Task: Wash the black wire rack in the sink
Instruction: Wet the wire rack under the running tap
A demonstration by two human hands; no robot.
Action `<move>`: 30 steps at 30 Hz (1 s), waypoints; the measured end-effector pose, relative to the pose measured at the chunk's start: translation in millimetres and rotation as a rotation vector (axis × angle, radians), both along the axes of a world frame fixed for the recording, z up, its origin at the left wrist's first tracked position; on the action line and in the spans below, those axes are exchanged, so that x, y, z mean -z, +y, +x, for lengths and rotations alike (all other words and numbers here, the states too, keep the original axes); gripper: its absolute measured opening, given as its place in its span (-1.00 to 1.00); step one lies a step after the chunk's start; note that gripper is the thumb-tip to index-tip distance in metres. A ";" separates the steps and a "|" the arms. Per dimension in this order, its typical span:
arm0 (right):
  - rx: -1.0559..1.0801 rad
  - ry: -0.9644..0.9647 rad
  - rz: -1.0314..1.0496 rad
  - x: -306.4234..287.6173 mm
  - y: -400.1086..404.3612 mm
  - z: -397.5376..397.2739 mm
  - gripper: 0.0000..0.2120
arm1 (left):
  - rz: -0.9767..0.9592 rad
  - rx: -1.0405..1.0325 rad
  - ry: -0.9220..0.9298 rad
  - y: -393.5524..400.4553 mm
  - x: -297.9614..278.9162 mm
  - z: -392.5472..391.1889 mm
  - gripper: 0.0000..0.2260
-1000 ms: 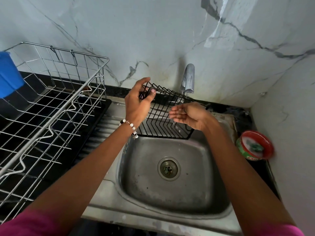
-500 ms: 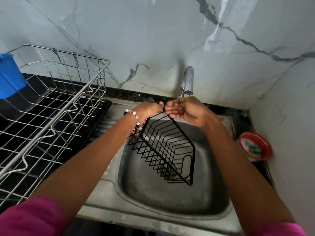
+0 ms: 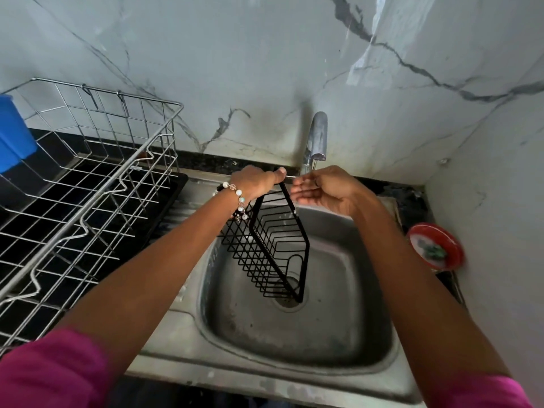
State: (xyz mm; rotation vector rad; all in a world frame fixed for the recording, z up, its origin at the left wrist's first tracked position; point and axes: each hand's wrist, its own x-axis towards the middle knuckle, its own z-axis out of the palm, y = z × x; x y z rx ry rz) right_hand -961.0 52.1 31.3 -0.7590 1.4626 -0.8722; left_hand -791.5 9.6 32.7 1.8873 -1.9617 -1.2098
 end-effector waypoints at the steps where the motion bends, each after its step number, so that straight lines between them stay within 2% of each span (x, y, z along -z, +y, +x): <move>1: -0.001 -0.040 -0.005 -0.8 -0.5 0.1 -0.74 | -0.025 -0.010 -0.009 -0.9 -0.7 1.2 -0.38; 4: -0.003 0.059 0.024 3.3 -0.5 1.5 -0.75 | -0.056 -0.041 0.039 0.1 -3.9 5.8 -0.55; 6: -0.005 0.080 0.038 6.5 1.1 2.0 -0.75 | -0.075 -0.048 0.074 0.7 -5.6 11.1 -0.53; 9: -0.004 -0.016 0.021 9.4 2.6 0.8 -0.76 | -0.112 -0.091 0.115 2.7 -5.7 17.6 -0.57; 13: 0.000 0.108 0.063 20.1 5.3 -4.1 -0.77 | -0.159 -0.129 0.202 4.9 -0.8 25.6 -0.60; 18: 0.035 -0.046 0.013 25.7 12.4 -11.2 -0.78 | -0.183 -0.133 0.389 2.3 11.3 40.9 -0.68; 23: 0.032 0.032 -0.023 28.0 14.3 -9.9 -0.78 | -0.228 -0.090 0.535 5.6 19.3 52.8 -0.75; 26: 0.026 -0.065 -0.081 26.4 12.7 -8.1 -0.76 | -0.210 -0.210 0.559 6.7 24.8 57.1 -0.79; 30: 0.223 -0.260 -0.177 28.9 2.6 -3.7 -0.80 | -0.134 -0.472 0.511 5.1 25.9 66.9 -0.92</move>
